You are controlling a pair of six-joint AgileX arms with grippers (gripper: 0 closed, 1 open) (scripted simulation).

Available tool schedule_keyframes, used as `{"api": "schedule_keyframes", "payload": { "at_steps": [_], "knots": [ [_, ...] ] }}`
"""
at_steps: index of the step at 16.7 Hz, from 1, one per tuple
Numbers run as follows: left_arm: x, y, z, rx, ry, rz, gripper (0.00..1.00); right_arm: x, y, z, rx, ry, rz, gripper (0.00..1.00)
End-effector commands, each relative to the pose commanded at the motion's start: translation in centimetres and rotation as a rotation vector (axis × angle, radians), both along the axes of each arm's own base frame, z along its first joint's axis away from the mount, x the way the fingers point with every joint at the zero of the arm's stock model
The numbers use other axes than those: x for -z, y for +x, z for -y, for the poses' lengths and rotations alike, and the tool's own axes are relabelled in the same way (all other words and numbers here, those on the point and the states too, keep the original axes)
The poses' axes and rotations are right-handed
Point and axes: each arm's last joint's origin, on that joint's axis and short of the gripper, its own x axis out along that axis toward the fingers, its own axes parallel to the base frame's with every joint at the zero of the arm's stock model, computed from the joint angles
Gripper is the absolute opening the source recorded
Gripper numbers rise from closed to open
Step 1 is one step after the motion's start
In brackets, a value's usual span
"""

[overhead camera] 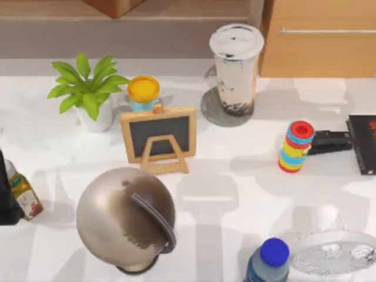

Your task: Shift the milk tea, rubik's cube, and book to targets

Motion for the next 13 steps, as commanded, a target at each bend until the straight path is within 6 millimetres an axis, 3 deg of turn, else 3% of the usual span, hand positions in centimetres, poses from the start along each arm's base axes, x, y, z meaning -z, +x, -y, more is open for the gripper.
{"api": "schedule_keyframes", "payload": {
  "at_steps": [4,10,13],
  "knots": [
    [0.0,0.0,0.0,0.0,0.0,0.0,1.0,2.3,2.1,2.1,0.002,0.003,-0.005,1.0],
    [0.0,0.0,0.0,0.0,0.0,0.0,1.0,2.4,2.3,2.0,-0.001,0.005,-0.009,1.0],
    [0.0,0.0,0.0,0.0,0.0,0.0,1.0,2.4,3.3,2.2,0.002,0.003,-0.005,1.0]
  ]
}}
